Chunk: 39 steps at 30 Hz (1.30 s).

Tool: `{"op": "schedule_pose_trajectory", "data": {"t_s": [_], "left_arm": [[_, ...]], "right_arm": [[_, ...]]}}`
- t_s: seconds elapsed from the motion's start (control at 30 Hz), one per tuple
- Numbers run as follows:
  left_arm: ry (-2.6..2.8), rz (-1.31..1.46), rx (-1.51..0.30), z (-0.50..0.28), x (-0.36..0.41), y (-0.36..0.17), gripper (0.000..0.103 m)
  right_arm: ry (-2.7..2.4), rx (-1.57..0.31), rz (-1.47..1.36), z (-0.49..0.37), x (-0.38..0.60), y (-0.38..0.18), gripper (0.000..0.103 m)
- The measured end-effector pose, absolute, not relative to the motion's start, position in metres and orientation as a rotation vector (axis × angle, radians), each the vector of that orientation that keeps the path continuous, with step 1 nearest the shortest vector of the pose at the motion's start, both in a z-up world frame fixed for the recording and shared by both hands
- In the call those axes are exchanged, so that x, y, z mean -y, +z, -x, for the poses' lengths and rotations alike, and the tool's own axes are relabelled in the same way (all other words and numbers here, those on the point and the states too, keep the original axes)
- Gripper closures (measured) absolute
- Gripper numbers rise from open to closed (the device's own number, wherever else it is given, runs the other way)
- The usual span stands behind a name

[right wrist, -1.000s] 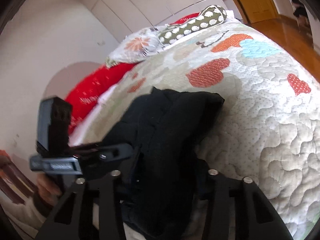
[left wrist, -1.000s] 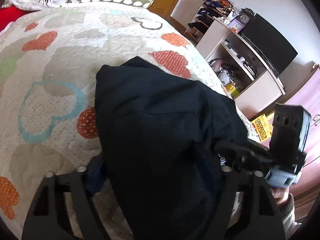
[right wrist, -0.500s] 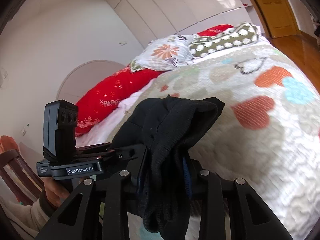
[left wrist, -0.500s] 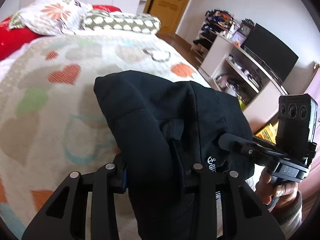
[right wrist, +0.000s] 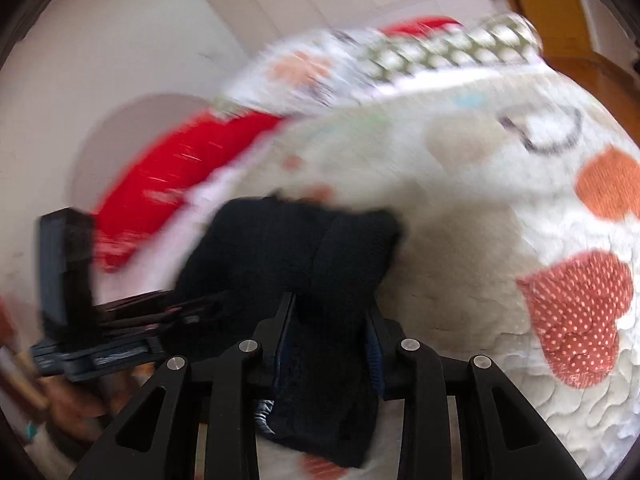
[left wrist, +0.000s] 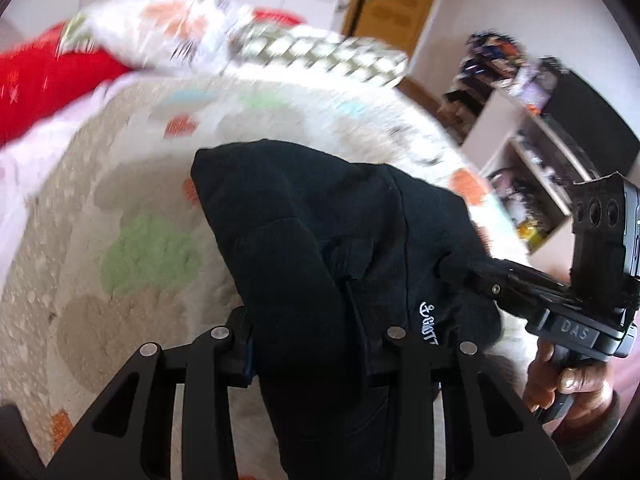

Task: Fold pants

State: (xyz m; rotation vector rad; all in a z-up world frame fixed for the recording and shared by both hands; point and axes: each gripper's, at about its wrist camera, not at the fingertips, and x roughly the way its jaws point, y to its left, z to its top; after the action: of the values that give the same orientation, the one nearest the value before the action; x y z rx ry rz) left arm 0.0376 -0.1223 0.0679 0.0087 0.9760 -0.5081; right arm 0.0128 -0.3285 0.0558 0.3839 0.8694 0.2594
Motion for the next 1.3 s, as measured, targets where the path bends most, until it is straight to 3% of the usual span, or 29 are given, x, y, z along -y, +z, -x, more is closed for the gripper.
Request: {"op": "schedule_pose_trajectory", "data": {"t_s": [0.1,0.33,0.43,0.7,0.8,1.0,1.2,1.3], "left_arm": [[-0.462,0.009,-1.014,-0.045,0.111,0.045,0.052],[-0.364,-0.036,-0.903,-0.011,0.097,0.074,0.046],[-0.364,-0.026,-0.870,-0.004,0.099,0.080,0.035],[-0.312,-0.141,-0.872,-0.005,0.113,0.056,0.034],[-0.302,-0.159,-0.866,-0.006,0.112,0.052,0.025],[-0.310,-0.125,-0.875,-0.011,0.109,0.043,0.020],[-0.300,-0.115,-0.874,-0.004,0.105,0.056,0.021],[-0.298,-0.120,-0.863,0.004,0.104,0.064,0.021]], "right_arm": [[0.222,-0.881,-0.423,-0.009,0.341,0.047,0.067],[0.254,-0.784,-0.331,0.010,0.332,0.097,0.067],[0.287,-0.784,-0.283,-0.002,0.313,0.105,0.067],[0.273,-0.878,-0.139,-0.048,0.269,0.076,0.067],[0.247,-0.916,-0.102,-0.061,0.261,0.057,0.067],[0.249,-0.911,-0.071,-0.059,0.259,0.060,0.066],[0.235,-0.864,-0.047,-0.019,0.269,0.086,0.052],[0.233,-0.858,-0.039,0.003,0.271,0.088,0.051]]}}
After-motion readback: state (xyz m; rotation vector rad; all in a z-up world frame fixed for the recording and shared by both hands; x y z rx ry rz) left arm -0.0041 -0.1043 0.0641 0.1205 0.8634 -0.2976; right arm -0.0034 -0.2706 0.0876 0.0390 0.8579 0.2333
